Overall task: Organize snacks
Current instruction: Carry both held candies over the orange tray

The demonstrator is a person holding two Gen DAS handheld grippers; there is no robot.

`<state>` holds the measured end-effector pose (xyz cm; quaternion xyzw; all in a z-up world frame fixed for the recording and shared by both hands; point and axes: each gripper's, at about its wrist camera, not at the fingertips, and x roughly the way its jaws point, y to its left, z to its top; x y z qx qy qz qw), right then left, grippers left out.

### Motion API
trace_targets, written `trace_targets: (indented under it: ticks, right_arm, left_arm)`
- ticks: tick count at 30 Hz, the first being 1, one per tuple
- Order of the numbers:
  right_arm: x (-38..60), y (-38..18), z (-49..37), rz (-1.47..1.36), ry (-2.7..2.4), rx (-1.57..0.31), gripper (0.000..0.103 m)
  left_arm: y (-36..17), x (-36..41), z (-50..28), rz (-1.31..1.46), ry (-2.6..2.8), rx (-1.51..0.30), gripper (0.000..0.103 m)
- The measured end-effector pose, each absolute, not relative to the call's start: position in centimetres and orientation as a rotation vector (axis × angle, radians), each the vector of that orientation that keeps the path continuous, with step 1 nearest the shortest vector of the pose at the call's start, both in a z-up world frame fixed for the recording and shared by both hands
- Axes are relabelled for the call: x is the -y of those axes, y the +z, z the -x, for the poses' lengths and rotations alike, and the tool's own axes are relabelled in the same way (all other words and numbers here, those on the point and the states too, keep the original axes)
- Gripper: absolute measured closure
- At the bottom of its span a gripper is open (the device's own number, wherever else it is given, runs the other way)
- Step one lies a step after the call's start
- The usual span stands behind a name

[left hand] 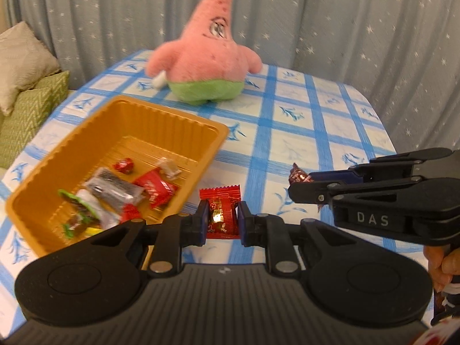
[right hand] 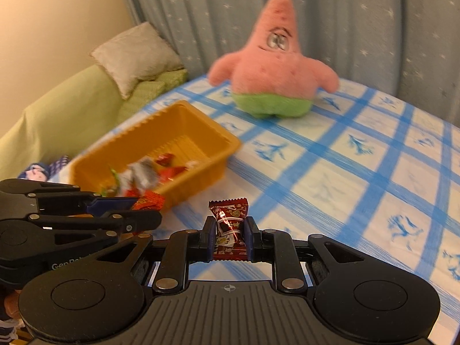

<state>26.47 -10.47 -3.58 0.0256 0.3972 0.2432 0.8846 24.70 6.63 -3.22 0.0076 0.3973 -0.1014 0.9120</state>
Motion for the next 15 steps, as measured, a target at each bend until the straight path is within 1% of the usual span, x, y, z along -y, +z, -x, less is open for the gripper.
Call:
trace_targets:
  ticks: [15]
  right_arm:
    - [4.3,-1.9,-29.5,-0.06,0.608,-0.792,0.082]
  left_arm:
    - [-1.3,-12.0,-26.0,0.006,-0.106,-0.763,0.085]
